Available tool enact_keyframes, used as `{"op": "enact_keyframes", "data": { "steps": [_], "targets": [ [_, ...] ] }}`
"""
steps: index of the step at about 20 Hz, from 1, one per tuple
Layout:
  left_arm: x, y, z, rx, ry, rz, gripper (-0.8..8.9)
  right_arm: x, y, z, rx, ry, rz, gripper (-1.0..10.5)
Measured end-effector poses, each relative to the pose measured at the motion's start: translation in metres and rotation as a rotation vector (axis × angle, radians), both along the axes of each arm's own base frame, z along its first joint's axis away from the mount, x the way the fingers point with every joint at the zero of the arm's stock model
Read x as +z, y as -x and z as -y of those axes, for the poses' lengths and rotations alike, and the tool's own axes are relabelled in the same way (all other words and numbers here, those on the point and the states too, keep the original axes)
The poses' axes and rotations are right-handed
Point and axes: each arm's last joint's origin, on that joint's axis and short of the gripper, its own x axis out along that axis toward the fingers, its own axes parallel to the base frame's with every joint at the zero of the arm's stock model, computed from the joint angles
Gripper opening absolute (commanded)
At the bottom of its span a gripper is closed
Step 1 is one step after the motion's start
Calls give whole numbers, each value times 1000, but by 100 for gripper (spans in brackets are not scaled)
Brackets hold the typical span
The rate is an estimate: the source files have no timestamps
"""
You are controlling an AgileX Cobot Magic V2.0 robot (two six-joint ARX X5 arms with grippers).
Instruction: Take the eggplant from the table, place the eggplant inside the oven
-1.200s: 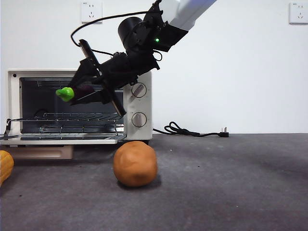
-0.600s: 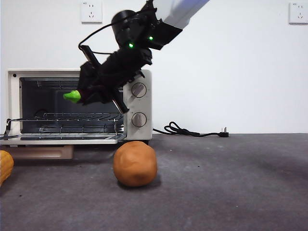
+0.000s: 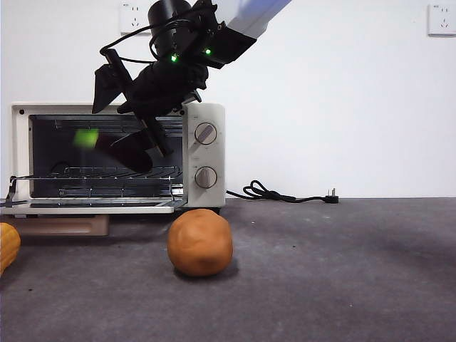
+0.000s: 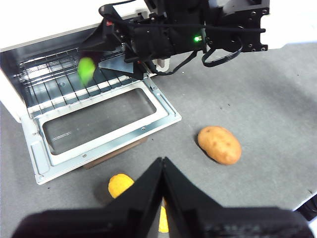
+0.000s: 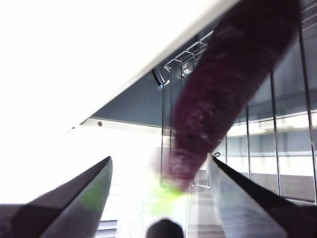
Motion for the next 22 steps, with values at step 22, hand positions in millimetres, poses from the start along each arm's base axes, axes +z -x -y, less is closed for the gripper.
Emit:
{"op": "enact_keyframes", "data": {
  "steps": [22],
  "targets": [
    [0, 0, 0, 19, -32, 1, -6, 125, 46, 20, 287, 291, 246, 322]
  ]
}}
